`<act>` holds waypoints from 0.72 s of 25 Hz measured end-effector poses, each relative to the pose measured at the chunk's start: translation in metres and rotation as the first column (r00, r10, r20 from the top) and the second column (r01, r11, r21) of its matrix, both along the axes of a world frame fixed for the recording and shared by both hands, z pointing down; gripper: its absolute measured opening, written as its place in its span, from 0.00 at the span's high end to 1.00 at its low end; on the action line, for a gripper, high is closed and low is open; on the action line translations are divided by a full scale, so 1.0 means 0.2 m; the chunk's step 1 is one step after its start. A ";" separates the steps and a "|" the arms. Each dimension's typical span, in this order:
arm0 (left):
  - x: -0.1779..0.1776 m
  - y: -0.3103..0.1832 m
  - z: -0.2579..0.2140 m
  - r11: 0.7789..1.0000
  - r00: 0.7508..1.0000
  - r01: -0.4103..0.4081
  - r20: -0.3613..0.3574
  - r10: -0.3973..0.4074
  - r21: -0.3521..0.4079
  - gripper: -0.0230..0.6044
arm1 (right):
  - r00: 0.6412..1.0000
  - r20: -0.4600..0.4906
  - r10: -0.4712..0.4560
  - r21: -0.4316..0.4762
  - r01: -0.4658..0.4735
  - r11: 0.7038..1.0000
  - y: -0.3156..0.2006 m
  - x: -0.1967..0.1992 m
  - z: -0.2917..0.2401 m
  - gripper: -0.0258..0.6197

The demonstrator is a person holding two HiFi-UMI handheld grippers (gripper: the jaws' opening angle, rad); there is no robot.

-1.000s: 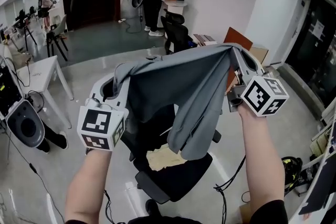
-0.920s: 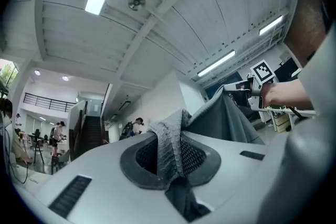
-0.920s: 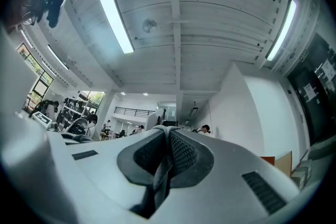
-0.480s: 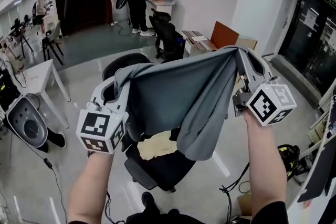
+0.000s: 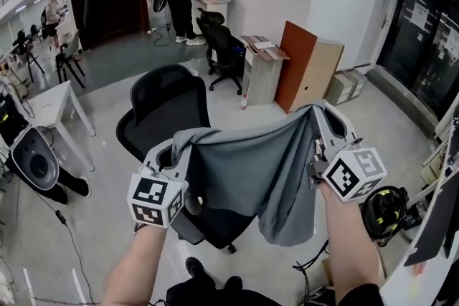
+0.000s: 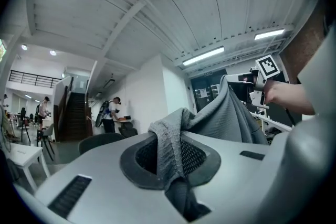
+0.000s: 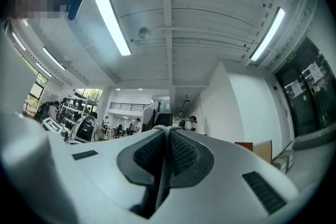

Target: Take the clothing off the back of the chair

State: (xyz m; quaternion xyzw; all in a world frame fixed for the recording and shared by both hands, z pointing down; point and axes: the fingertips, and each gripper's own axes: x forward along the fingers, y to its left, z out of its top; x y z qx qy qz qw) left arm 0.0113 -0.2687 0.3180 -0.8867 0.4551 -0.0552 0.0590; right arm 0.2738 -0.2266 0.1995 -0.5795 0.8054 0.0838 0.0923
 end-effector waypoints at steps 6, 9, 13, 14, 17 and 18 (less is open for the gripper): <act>0.06 0.10 0.14 0.998 0.999 -0.022 -0.031 0.020 -0.066 0.91 | 0.988 0.152 0.036 -0.087 -0.023 0.996 0.24 0.09 0.32 0.93; 0.08 0.10 0.15 0.997 0.998 -0.058 -0.034 0.056 -0.052 0.91 | 0.986 0.153 0.066 -0.154 -0.042 0.987 0.32 0.06 0.49 0.93; 0.03 0.16 0.24 0.996 0.997 -0.075 0.010 0.076 -0.046 0.91 | 0.993 0.092 0.075 -0.244 -0.051 0.968 0.35 -0.05 0.69 0.93; -0.01 0.17 0.27 0.996 0.997 -0.069 0.023 0.070 -0.055 0.91 | 0.993 0.089 0.078 -0.259 -0.053 0.964 0.35 -0.08 0.73 0.93; -0.10 0.17 0.40 0.992 0.999 -0.044 0.019 0.046 -0.118 0.91 | 0.991 0.078 0.108 -0.291 -0.081 0.953 0.34 -0.19 0.83 0.93; -0.11 0.16 0.44 0.989 0.999 -0.040 0.015 0.043 -0.141 0.91 | 0.991 0.074 0.113 -0.297 -0.086 0.951 0.34 -0.22 0.85 0.93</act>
